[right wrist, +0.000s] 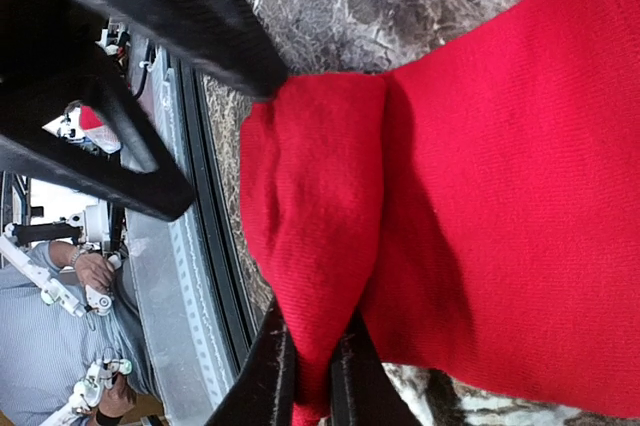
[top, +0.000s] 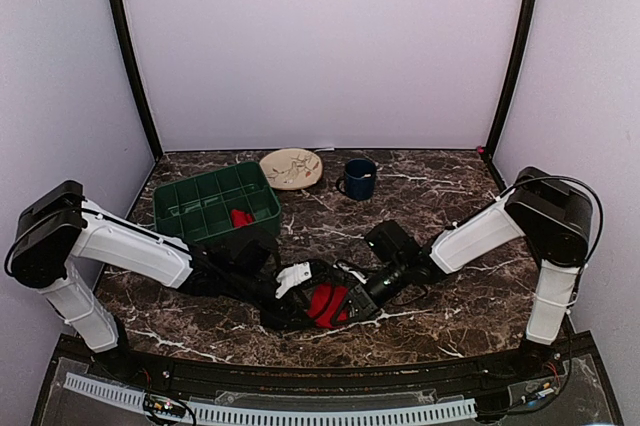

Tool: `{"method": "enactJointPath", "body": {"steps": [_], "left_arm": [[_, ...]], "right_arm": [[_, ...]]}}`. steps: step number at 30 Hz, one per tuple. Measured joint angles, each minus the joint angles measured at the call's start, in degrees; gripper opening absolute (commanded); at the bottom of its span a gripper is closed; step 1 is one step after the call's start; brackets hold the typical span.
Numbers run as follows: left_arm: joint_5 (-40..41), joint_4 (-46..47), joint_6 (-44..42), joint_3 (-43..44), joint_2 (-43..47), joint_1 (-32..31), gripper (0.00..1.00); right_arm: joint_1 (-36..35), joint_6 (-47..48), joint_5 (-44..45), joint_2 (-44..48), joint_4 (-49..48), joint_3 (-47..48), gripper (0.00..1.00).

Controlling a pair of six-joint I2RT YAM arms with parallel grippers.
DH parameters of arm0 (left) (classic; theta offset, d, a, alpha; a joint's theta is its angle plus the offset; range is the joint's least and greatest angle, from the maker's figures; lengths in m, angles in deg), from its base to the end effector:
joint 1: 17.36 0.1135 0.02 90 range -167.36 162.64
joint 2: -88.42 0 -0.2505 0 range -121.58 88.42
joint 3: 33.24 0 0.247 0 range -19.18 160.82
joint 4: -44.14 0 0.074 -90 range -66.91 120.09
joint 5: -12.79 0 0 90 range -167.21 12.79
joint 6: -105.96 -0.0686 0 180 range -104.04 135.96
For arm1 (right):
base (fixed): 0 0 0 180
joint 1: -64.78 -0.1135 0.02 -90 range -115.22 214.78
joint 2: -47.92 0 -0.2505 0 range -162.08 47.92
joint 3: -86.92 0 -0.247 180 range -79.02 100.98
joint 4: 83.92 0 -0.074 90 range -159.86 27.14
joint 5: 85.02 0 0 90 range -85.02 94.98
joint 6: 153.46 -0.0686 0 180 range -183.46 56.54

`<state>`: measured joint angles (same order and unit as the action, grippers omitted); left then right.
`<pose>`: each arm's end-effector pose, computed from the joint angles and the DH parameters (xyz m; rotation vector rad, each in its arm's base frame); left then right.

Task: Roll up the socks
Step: Roll the sock at the center of the board.

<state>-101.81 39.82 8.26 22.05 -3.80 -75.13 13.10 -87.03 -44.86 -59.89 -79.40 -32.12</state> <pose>0.1517 -0.2941 0.1255 1.4862 1.8767 -0.9274 0.1693 0.2988 0.0794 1.0742 -2.4937 -1.5596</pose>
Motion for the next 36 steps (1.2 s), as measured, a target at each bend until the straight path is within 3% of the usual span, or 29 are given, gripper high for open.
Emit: {"method": "enactJointPath", "body": {"steps": [25, 36], "left_arm": [[-0.57, -4.66, -6.73, 5.49, -7.45, -0.63, 0.46], [-1.95, -8.13, -7.91, 9.14, -10.25, -0.66, 0.18]], "right_arm": [[0.0, -3.58, -2.95, 0.0, -4.63, -3.04, 0.01], [0.09, -4.0, -3.13, 0.0, -5.38, -3.45, 0.02]]}}
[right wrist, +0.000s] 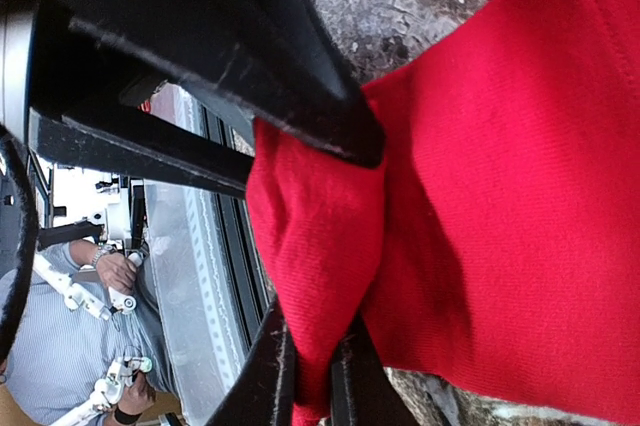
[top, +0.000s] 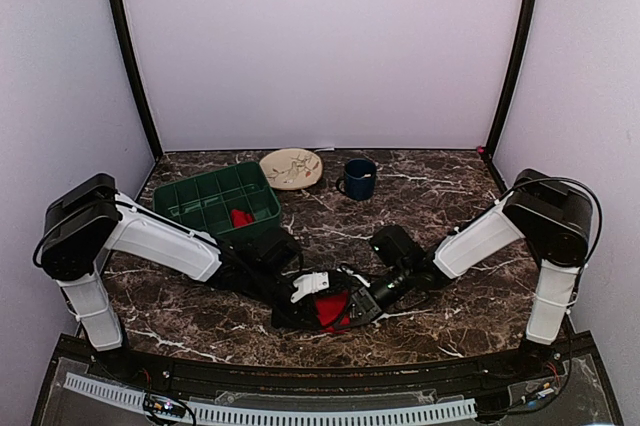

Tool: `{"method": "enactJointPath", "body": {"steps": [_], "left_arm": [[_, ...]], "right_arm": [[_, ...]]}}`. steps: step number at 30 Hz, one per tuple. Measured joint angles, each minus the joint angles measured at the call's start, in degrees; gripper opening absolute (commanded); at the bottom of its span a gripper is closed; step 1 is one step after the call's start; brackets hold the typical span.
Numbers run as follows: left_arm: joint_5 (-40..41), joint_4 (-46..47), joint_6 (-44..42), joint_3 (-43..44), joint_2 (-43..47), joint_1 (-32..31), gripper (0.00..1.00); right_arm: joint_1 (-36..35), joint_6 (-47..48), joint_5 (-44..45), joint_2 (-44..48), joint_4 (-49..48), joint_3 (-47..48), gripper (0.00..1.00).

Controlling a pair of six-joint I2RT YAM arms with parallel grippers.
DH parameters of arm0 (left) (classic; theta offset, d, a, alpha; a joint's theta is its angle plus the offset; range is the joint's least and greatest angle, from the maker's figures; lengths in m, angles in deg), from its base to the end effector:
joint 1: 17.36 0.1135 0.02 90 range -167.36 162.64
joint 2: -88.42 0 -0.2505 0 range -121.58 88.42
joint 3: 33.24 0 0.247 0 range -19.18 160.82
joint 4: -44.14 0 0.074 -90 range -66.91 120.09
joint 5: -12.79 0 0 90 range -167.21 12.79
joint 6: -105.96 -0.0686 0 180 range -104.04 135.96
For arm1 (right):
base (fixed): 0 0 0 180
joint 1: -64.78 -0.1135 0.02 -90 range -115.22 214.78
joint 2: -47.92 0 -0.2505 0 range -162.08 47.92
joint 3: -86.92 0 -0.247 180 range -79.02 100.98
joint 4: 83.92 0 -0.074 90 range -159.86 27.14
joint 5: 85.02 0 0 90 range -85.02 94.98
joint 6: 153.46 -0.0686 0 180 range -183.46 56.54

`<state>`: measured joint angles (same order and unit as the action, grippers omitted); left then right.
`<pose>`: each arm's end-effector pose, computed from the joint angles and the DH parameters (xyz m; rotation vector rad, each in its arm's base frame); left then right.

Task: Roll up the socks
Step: Roll the sock at the center of the board.

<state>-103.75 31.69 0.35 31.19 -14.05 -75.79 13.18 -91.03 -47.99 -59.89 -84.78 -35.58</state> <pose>0.1596 -0.3183 0.1014 1.6901 1.8862 -0.8849 0.1616 0.2921 0.0743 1.0064 -2.4363 -1.6057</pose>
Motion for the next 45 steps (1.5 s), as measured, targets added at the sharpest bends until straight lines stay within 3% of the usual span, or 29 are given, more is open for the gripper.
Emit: {"method": "enactJointPath", "body": {"steps": [5, 14, 19, 36, 45], "left_arm": [[-0.7, -1.75, -0.33, 1.22, -0.5, -0.04, 0.09], [-2.03, -5.46, -0.55, 3.72, -1.57, -0.04, 0.01], [-3.37, -6.88, -0.44, 4.74, -2.32, -0.02, 0.01], [-10.36, -10.05, 2.78, 7.19, -5.07, 3.34, 0.0], [-16.96, -18.47, 2.78, 15.02, -11.1, 6.43, 0.0]], "right_arm": [[0.02, 0.02, 0.09, 0.0, -0.2, -0.39, 0.04], [0.13, 0.68, 1.79, 0.02, 0.74, -0.76, 0.3], [0.26, 0.17, 1.81, 0.57, -0.37, -1.49, 0.36], [4.96, -4.96, 5.03, 5.88, -7.21, -9.53, 0.39], [5.25, -3.52, 14.71, 11.93, -4.31, -11.56, 0.39]]}}
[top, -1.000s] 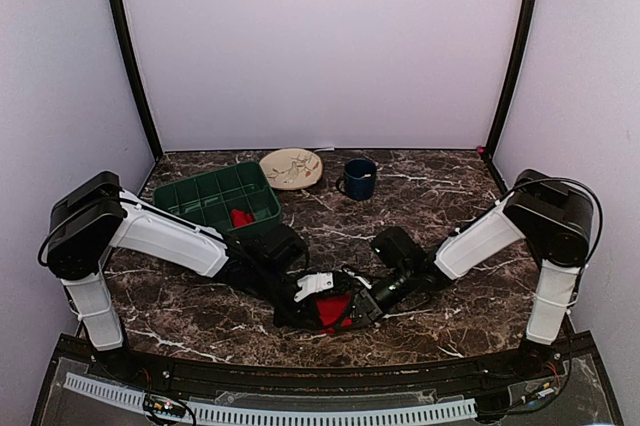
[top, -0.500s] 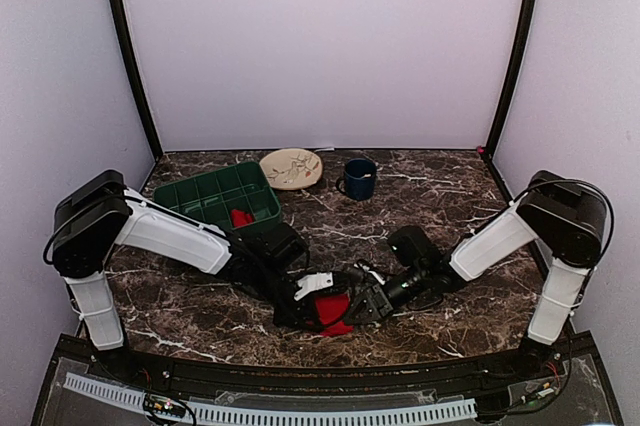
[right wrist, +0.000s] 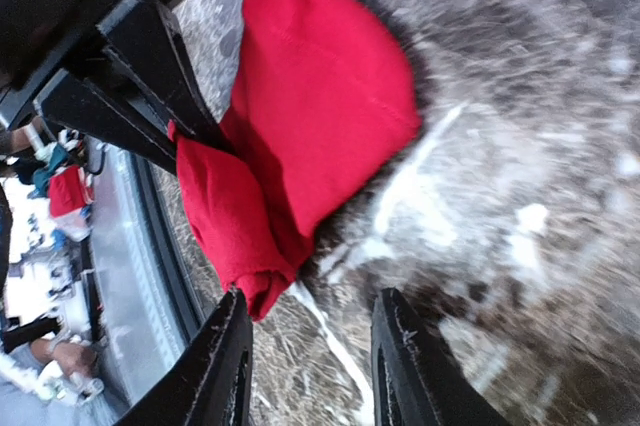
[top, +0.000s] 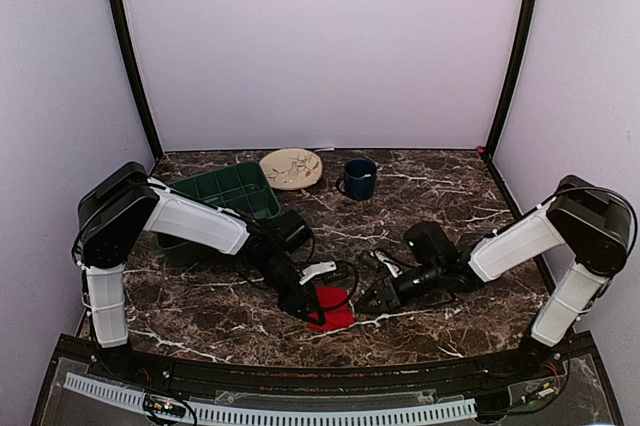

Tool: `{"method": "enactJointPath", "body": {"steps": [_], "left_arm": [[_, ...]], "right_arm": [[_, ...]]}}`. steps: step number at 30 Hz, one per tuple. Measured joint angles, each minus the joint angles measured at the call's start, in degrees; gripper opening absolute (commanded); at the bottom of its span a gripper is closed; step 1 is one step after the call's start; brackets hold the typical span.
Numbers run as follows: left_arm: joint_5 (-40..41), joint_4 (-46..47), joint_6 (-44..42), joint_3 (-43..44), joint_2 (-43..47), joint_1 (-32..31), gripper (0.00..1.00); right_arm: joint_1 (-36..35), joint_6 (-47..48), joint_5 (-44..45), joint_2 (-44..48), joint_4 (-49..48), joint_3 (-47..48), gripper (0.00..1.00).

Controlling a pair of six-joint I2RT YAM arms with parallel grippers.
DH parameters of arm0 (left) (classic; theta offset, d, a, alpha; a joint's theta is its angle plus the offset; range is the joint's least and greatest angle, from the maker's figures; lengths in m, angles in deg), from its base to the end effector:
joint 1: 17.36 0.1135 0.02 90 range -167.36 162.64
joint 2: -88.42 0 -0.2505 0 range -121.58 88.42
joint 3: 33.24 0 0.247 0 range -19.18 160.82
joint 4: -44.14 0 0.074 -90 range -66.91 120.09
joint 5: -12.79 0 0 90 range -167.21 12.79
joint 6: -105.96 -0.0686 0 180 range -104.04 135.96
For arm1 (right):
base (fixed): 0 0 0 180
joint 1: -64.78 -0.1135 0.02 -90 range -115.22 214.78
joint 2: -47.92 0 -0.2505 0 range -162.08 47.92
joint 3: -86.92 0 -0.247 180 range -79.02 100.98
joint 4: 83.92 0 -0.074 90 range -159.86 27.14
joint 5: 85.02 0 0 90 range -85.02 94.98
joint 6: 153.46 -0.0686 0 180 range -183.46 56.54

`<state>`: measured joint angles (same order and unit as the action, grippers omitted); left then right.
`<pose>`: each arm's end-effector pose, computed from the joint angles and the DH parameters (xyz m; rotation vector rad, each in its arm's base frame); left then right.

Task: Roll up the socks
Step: Roll the sock at the center of the board.

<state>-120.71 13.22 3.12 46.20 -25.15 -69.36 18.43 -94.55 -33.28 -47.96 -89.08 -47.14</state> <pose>0.1948 -0.3260 0.0923 1.6684 2.1771 -1.2296 0.1732 0.2431 0.0836 -0.7139 2.5145 1.3740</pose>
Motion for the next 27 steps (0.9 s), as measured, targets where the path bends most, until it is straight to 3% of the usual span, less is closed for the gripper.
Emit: {"method": "enactJointPath", "body": {"steps": [12, 27], "left_arm": [[-7.45, -7.78, -0.02, 5.09, -4.94, 2.38, 0.0], [-12.35, -14.91, -0.22, 9.33, -9.05, 3.43, 0.0]], "right_arm": [[-1.79, 4.46, 15.78, 12.85, 2.4, -5.95, 0.39], [-20.02, 21.14, 35.26, 17.68, 10.03, -1.81, 0.43]]}}
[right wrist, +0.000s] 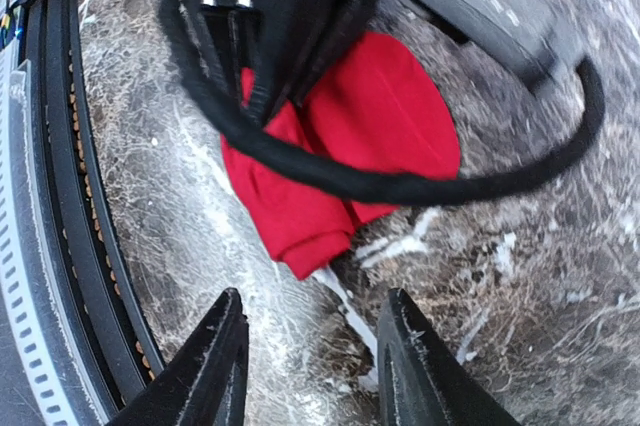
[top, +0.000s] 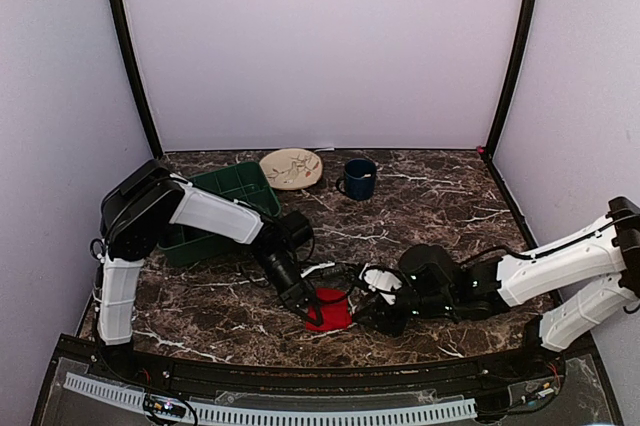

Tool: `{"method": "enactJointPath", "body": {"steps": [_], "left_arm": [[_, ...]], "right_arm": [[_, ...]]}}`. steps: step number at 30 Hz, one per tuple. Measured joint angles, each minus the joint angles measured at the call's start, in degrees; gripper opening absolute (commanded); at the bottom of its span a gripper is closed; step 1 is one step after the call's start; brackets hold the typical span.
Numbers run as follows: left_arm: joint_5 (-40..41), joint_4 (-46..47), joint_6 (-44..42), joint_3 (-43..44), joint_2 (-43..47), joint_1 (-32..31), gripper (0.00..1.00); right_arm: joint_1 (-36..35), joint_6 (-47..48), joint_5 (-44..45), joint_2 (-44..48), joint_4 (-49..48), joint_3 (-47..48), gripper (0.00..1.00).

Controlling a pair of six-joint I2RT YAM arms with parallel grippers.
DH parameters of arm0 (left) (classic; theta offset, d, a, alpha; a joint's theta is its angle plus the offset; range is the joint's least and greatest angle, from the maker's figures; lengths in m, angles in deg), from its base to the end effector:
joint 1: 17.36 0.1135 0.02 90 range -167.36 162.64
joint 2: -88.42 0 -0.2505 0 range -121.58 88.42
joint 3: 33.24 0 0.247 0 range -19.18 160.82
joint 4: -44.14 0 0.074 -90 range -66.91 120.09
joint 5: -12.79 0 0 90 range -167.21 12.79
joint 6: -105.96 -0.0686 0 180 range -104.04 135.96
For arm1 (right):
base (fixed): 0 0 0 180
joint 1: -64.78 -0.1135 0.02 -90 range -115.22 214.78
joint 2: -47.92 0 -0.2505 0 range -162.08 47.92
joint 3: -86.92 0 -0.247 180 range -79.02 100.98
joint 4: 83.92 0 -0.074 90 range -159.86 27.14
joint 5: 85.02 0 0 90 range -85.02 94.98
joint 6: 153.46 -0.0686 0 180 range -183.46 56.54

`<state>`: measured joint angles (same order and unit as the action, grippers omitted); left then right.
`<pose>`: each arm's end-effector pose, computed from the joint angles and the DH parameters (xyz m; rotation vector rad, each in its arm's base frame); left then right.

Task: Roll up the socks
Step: Roll the sock at the center of the board.

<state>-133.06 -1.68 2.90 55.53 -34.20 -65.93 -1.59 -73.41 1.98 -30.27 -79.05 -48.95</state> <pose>0.2091 -0.3227 0.0762 -1.4684 -2.2136 1.4125 0.1106 0.2618 0.1308 -1.1444 2.0709 0.7470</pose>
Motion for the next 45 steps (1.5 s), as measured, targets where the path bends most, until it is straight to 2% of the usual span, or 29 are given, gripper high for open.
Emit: {"method": "enactJointPath", "body": {"steps": [10, 15, 27, 32, 36, 45], "left_arm": [[-1.6, -3.34, -1.2, 1.25, -1.38, 0.07, 0.0], [-2.27, -5.22, -1.92, 2.43, -2.32, 0.15, 0.0], [-2.62, -6.78, -2.93, 2.82, -2.73, 0.22, 0.0], [-3.06, -7.21, -3.21, 2.82, -2.93, 0.26, 0.0], [-3.1, -7.41, -3.32, 2.82, -2.95, 0.31, 0.0], [-3.08, -7.78, -3.32, 2.84, -2.97, 0.33, 0.0]], "right_arm": [[-5.09, 6.8, 3.91, -6.62, 1.84, 6.1, 0.47], [-5.38, 8.96, 4.39, -10.23, 2.32, 8.0, 0.51], [-5.38, 12.37, 4.59, -16.52, 2.86, 10.69, 0.51], [-5.38, 13.0, 4.42, -17.59, 2.91, 11.23, 0.41], [-5.31, 13.49, 3.89, -17.84, 3.08, 11.74, 0.25], [-5.11, 14.03, 2.1, -18.12, 3.32, 12.24, 0.12]]}}
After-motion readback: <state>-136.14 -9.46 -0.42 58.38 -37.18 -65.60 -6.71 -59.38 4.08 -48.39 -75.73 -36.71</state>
